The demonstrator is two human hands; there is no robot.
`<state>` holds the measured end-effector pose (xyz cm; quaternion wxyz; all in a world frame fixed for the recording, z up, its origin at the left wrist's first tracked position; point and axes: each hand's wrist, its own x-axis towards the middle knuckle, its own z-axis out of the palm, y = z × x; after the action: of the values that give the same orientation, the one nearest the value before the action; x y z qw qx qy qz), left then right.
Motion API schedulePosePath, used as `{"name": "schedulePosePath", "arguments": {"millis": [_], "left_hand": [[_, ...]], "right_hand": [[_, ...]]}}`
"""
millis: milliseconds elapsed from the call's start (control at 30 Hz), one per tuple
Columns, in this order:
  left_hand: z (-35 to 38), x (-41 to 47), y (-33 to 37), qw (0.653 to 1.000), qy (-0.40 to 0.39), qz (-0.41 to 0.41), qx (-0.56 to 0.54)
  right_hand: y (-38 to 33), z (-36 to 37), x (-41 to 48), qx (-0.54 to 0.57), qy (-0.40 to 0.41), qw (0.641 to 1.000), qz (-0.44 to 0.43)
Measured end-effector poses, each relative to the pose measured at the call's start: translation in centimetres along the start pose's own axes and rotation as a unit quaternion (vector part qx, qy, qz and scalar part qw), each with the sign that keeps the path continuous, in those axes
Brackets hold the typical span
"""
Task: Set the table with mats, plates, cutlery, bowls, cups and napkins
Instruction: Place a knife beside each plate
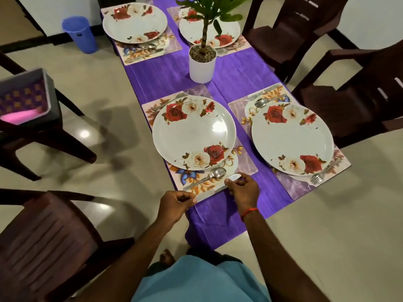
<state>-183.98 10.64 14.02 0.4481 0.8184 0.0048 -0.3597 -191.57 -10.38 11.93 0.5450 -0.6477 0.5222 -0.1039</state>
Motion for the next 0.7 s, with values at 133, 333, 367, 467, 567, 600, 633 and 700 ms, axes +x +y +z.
{"name": "schedulePosePath", "arguments": {"millis": [133, 333, 367, 467, 567, 600, 633, 700], "left_hand": [[0.7, 0.8, -0.4, 0.997, 0.023, 0.028, 0.061], [1.2, 0.7, -0.5, 0.991, 0.043, 0.043, 0.121], [1.2, 0.7, -0.5, 0.990, 0.046, 0.045, 0.126], [1.2, 0.9, -0.5, 0.989, 0.048, 0.046, 0.135], [1.2, 0.9, -0.4, 0.986, 0.055, 0.042, 0.154], [1.1, 0.8, -0.4, 0.986, 0.051, 0.039, 0.153], [0.9, 0.8, -0.3, 0.987, 0.045, 0.037, 0.149], [0.5, 0.8, -0.1, 0.988, 0.032, 0.037, 0.144]], "right_hand": [[0.4, 0.0, 0.9, -0.055, -0.002, 0.998, -0.017], [0.8, -0.5, 0.8, -0.094, -0.026, 0.994, -0.043], [0.8, -0.6, 0.8, -0.103, -0.027, 0.993, -0.047], [0.7, -0.6, 0.7, -0.120, -0.023, 0.991, -0.052], [0.5, -0.6, 0.7, -0.125, -0.022, 0.991, -0.052], [0.5, -0.6, 0.6, -0.126, -0.023, 0.990, -0.051], [0.4, -0.6, 0.5, -0.124, -0.024, 0.991, -0.052], [0.3, -0.7, 0.3, -0.121, -0.024, 0.991, -0.051]]}}
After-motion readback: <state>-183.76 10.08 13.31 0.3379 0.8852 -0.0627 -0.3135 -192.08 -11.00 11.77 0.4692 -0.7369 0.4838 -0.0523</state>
